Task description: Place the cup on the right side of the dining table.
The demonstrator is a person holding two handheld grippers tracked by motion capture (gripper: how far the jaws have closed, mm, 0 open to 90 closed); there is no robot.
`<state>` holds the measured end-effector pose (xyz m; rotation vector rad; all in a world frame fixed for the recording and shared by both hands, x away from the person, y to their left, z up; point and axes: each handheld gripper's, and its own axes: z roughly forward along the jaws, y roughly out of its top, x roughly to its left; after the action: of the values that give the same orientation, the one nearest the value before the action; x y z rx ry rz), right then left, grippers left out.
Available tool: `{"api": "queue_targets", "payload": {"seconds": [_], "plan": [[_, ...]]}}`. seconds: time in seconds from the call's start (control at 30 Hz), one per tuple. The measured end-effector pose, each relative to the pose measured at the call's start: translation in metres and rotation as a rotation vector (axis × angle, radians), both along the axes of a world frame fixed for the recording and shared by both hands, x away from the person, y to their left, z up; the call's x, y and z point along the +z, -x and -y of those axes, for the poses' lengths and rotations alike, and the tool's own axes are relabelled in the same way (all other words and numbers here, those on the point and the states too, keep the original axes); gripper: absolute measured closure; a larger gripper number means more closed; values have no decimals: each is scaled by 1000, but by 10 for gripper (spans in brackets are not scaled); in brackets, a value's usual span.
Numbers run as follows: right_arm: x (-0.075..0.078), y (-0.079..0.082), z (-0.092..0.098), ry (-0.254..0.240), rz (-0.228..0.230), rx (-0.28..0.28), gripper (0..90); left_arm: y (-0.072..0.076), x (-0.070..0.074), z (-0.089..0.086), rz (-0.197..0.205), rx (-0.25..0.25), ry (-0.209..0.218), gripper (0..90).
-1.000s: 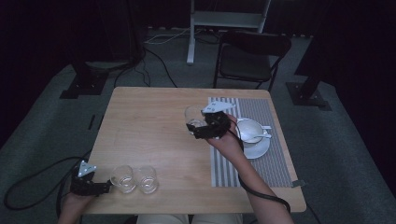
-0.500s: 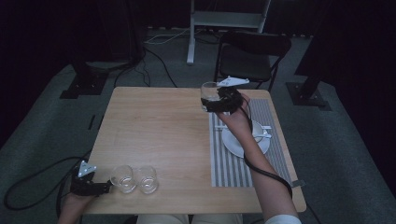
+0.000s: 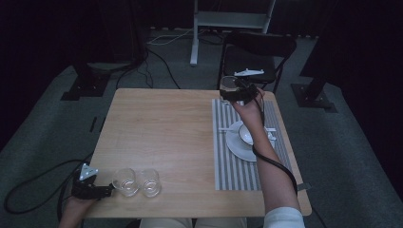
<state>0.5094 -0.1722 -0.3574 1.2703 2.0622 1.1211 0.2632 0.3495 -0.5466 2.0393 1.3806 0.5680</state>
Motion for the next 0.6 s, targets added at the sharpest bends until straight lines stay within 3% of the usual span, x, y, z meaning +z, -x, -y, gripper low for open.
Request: {"api": "queue_targets", "payload": {"seconds": [0.3,0.43,0.47,0.6], "plan": [[-33,-39,26,16,-106,-145,204,0,0,0,0,-3,1,25],[-47,-48,32,42,-135,-196,203,0,0,0,0,-3,1,25],[-56,-53,38,35,-154,-216,203,0,0,0,0,-4,0,25],[-70,-61,45,24,-197,-261,203,0,0,0,0,-4,1,25]]}}
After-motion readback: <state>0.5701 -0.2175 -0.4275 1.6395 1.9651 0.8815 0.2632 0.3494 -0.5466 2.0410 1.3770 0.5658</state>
